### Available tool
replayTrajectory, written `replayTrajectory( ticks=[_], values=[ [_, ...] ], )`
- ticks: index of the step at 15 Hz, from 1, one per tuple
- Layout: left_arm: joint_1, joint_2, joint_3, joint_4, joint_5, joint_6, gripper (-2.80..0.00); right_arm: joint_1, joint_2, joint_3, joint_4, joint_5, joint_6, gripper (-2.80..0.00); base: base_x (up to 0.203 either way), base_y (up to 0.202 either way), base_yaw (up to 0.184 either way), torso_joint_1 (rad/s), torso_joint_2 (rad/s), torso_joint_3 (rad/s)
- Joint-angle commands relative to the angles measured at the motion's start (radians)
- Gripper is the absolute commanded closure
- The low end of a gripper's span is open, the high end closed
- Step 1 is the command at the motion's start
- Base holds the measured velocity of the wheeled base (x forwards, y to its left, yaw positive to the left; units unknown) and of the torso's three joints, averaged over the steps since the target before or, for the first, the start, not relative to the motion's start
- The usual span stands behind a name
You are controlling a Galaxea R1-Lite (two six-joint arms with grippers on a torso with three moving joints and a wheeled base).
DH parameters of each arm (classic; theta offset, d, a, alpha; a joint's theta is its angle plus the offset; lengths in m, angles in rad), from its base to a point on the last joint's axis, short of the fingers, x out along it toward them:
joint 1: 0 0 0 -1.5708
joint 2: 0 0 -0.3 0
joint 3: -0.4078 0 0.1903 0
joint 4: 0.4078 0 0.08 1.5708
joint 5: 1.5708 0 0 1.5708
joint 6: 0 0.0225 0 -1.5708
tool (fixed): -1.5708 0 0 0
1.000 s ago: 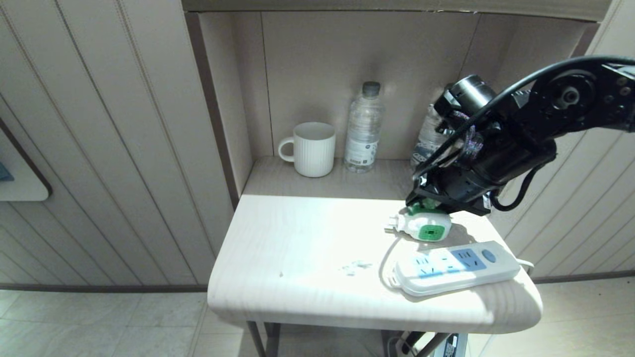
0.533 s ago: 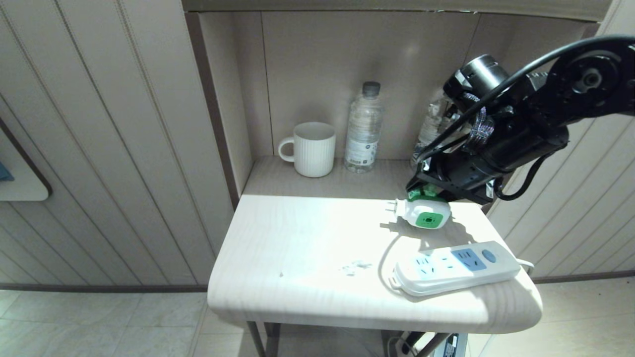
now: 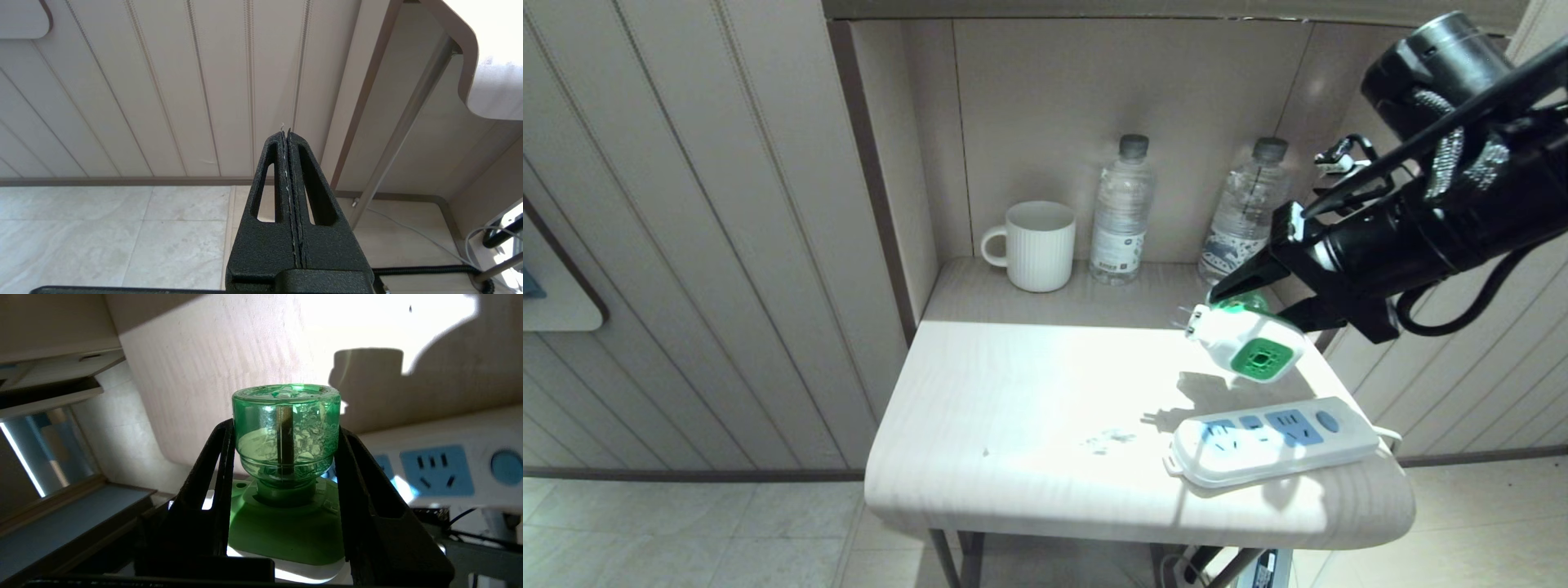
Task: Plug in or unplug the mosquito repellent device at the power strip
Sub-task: Pick up the mosquito repellent liquid
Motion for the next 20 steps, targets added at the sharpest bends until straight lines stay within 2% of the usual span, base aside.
replayTrajectory(
  ticks=[1,5,7,9,11,14,15,16,20],
  values=[
    [-0.001,0.0,-0.001,0.0,0.0,0.0,0.0,-0.029,-0.089,0.035,0.014,0.046,0.042,0.0,0.0,0.0,0.0,0.0,0.0,0.0],
    [-0.001,0.0,-0.001,0.0,0.0,0.0,0.0,-0.16,-0.123,0.048,0.128,0.189,0.072,0.0,0.0,0.0,0.0,0.0,0.0,0.0],
    [0.001,0.001,-0.001,0.0,0.0,0.0,0.0,-0.223,-0.114,0.05,0.169,0.221,0.135,0.0,0.0,0.0,0.0,0.0,0.0,0.0],
    [0.001,0.0,0.001,0.0,0.0,0.0,0.0,-0.284,-0.112,0.105,0.176,0.238,0.146,0.0,0.0,0.0,0.0,0.0,0.0,0.0],
    [-0.001,0.0,-0.001,0.0,0.0,0.0,0.0,-0.339,-0.11,0.142,0.176,0.269,0.145,0.0,0.0,0.0,0.0,0.0,0.0,0.0],
    [0.001,0.0,0.001,0.0,0.0,0.0,0.0,-0.417,-0.101,0.173,0.18,0.446,0.143,0.0,0.0,0.0,0.0,0.0,0.0,0.0],
    [0.001,0.0,-0.001,0.0,0.0,0.0,0.0,-0.451,-0.09,0.188,0.18,0.536,0.139,0.0,0.0,0.0,0.0,0.0,0.0,0.0],
    [0.001,0.0,-0.001,0.0,0.0,0.0,0.0,-0.48,-0.074,0.199,0.182,0.58,0.13,0.0,0.0,0.0,0.0,0.0,0.0,0.0],
    [0.001,0.001,0.0,0.0,0.0,0.0,0.0,-0.494,-0.008,0.256,0.195,0.64,0.071,0.0,0.0,0.0,0.0,0.0,0.0,0.0]
  ],
)
